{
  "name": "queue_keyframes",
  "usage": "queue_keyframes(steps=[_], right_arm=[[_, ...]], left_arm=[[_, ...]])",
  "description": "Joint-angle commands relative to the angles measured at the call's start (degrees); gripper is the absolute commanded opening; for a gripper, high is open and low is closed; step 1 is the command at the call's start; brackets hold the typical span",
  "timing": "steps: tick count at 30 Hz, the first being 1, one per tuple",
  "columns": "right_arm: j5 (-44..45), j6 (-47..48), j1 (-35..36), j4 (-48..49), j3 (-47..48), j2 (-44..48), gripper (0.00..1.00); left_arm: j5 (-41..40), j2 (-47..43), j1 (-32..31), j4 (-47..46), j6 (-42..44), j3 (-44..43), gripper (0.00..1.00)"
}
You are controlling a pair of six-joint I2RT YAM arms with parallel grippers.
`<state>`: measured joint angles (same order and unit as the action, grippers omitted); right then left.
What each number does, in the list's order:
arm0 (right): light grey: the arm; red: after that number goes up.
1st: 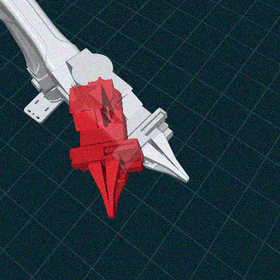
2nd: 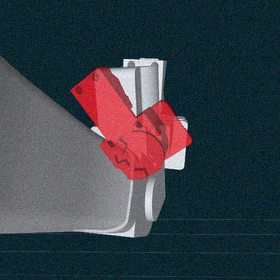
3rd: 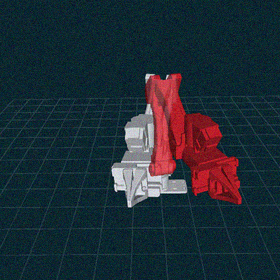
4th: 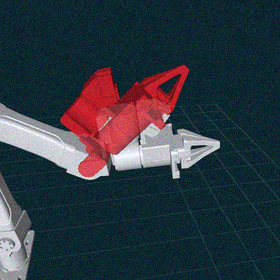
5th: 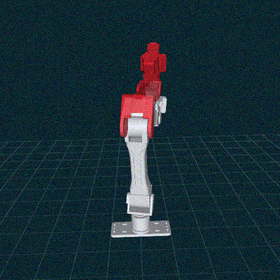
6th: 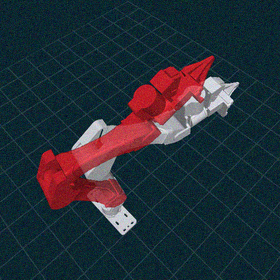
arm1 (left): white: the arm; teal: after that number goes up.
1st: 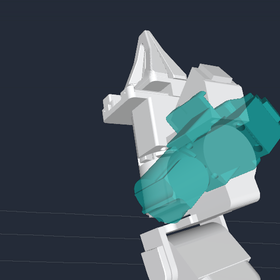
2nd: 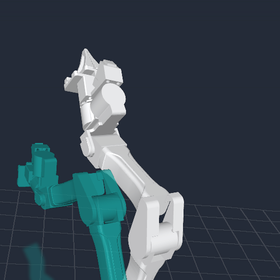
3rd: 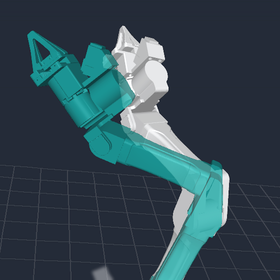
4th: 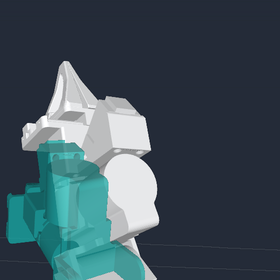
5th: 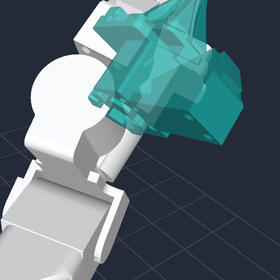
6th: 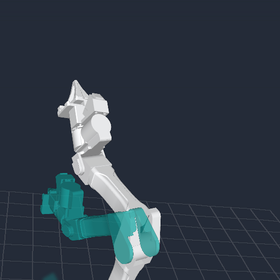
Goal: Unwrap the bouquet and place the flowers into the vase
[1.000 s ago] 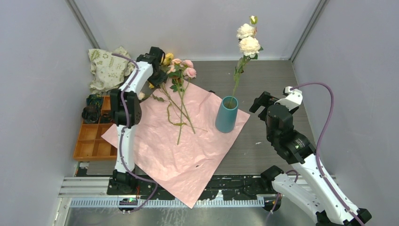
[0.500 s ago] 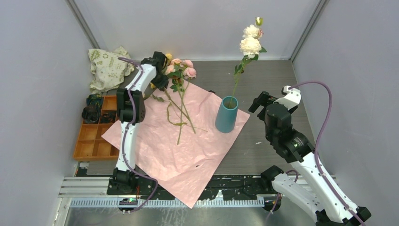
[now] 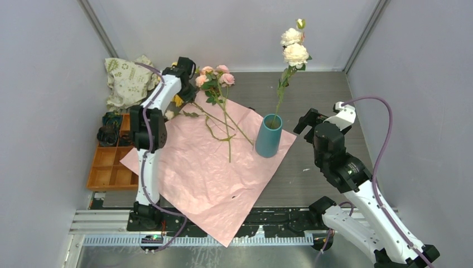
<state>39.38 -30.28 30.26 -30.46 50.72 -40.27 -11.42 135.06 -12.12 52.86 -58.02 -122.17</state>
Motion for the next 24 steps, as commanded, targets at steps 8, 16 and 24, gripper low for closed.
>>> queue_keyframes(steps=[8, 16, 24], right_arm=[[-1.1, -3.2, 0.0, 0.6, -0.6, 2.3, 0.93], [-1.2, -4.8, -0.1, -1.2, -0.4, 4.6, 0.93], [0.4, -5.2, 0.0, -4.3, -0.1, 8.0, 0.93]], left_arm=[[-6.7, -21.8, -6.7, -0.5, 17.5, -5.4, 0.0], [-20.5, -38.8, -25.8, -30.6, 40.9, 11.3, 0.0], [-23.3, -47.4, -39.4, -56.3, 53.0, 22.8, 0.0]])
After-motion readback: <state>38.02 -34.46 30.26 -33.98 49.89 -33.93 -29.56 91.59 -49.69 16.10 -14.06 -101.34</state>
